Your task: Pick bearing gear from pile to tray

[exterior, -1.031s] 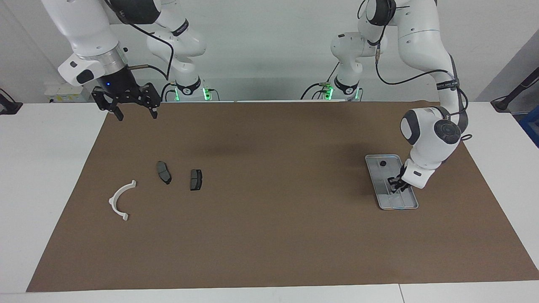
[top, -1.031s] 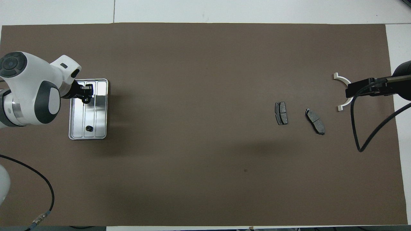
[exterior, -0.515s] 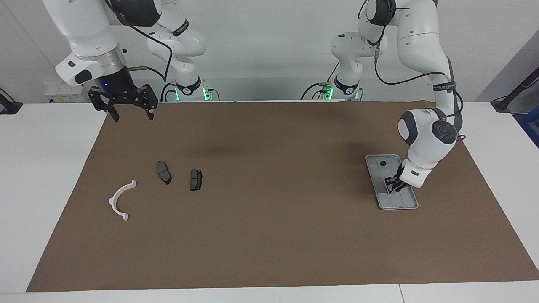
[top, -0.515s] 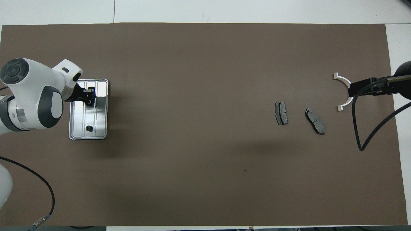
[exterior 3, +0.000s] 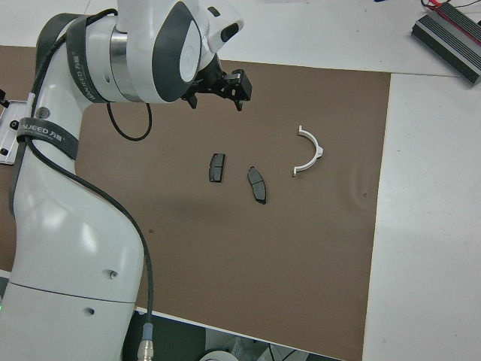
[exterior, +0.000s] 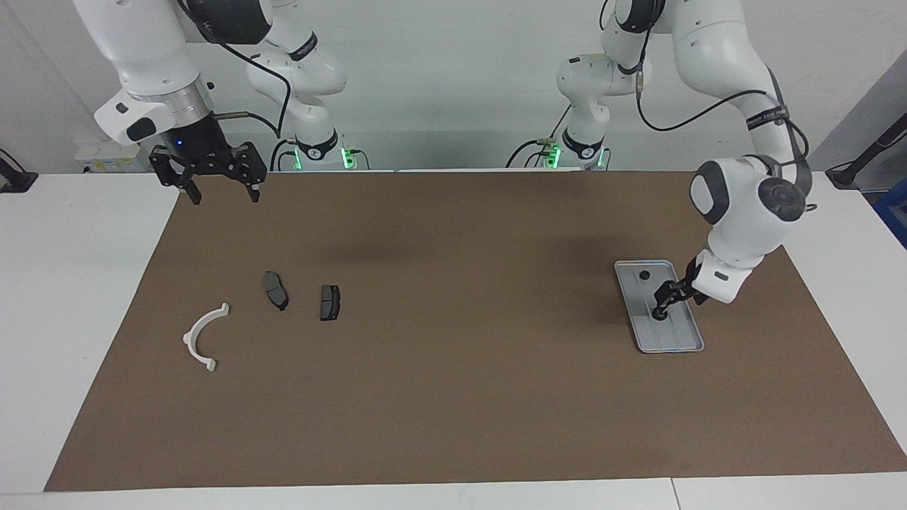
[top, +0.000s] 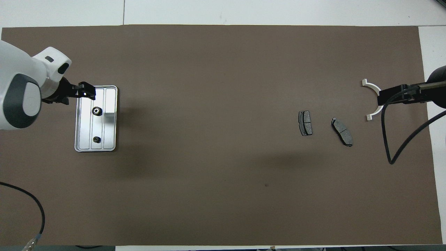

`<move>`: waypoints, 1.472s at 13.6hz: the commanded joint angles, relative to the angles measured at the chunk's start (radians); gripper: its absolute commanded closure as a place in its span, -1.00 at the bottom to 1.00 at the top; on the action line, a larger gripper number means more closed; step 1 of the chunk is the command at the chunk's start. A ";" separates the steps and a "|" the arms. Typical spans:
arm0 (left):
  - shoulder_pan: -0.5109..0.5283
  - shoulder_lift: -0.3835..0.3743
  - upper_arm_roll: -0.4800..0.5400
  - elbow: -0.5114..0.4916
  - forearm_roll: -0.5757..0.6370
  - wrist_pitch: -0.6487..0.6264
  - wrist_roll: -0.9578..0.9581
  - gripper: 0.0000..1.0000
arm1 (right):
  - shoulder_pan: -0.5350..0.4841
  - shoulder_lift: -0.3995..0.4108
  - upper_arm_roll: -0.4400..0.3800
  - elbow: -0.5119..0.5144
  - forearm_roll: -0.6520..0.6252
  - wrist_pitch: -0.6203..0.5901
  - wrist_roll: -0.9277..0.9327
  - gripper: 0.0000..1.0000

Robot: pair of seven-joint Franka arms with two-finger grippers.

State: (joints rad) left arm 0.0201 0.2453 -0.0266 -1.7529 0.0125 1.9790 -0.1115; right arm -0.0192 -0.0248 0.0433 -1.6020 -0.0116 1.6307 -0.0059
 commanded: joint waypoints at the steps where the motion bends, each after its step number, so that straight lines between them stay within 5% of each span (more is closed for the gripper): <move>1: 0.006 -0.168 0.001 -0.027 -0.014 -0.164 0.018 -1.00 | -0.004 -0.012 0.004 -0.019 -0.004 0.025 -0.014 -1.00; 5: -0.029 -0.282 0.000 -0.028 -0.014 -0.281 0.010 -1.00 | -0.008 -0.012 0.004 -0.019 -0.001 0.024 -0.013 -1.00; 20: -0.015 -0.273 -0.009 0.036 -0.019 -0.287 0.019 -1.00 | -0.008 -0.014 0.004 -0.019 0.007 0.024 -0.014 -1.00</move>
State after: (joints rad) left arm 0.0044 -0.0264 -0.0363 -1.7324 0.0074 1.7023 -0.1084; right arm -0.0191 -0.0248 0.0440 -1.6020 -0.0113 1.6321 -0.0059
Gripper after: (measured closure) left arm 0.000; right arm 0.000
